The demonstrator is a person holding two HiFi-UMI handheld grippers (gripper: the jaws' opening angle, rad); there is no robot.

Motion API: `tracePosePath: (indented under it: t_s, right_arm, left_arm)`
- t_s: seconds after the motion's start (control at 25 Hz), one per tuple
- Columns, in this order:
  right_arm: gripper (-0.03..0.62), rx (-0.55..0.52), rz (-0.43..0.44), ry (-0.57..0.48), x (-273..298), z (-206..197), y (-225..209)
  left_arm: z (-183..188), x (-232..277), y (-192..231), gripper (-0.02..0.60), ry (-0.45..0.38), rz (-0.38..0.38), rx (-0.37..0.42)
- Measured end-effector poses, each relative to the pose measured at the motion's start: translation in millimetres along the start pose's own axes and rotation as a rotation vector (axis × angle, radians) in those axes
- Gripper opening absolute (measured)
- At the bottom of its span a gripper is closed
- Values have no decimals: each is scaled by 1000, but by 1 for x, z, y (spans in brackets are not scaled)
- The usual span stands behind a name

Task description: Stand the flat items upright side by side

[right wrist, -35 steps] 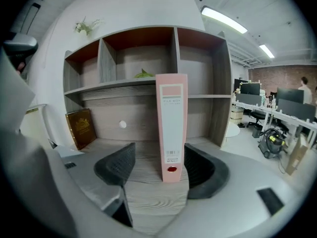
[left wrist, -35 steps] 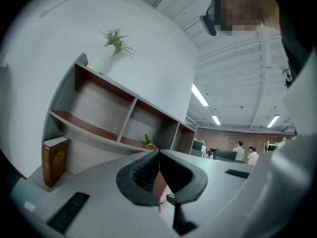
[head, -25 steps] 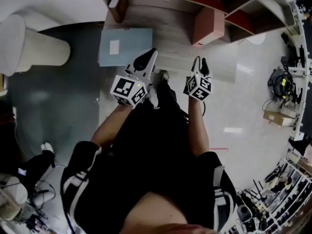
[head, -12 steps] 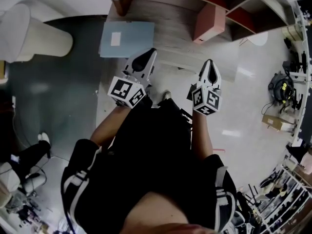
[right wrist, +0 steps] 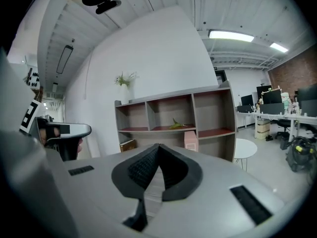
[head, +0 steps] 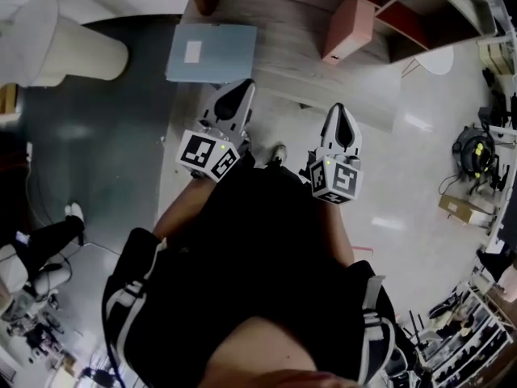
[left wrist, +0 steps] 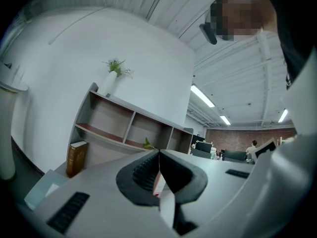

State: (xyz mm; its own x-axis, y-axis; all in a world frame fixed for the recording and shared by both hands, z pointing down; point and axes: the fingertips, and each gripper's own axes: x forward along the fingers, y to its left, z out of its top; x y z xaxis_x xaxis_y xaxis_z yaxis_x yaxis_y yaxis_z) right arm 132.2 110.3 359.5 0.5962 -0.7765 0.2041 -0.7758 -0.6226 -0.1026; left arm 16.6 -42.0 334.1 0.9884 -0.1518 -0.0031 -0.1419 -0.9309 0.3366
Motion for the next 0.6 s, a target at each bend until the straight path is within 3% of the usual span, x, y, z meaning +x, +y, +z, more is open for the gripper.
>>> tracePosePath:
  t_s: [0.2,0.32,0.36,0.44,0.6]
  right_arm:
    - [25,8,23,3,-6,-3,2]
    - [25,13,32,5,-6,-5,-2]
    - [25,12,36,6,-6,-6,-3]
    - [25,8,47,7,-6,-9,-5]
    - [25,8,78,18,-5,-14,-2]
  left_arm:
    - [-8,-1,-10,23,6,-9,-13]
    - [-3,-4,-20,28,-54,-42,-44]
    - [-1,-5,-22,47,-79,-58,-67]
    - [-1,-4,-24,274,-103,-85,-129]
    - [-16,-8,-20,285,-78,-93,-183]
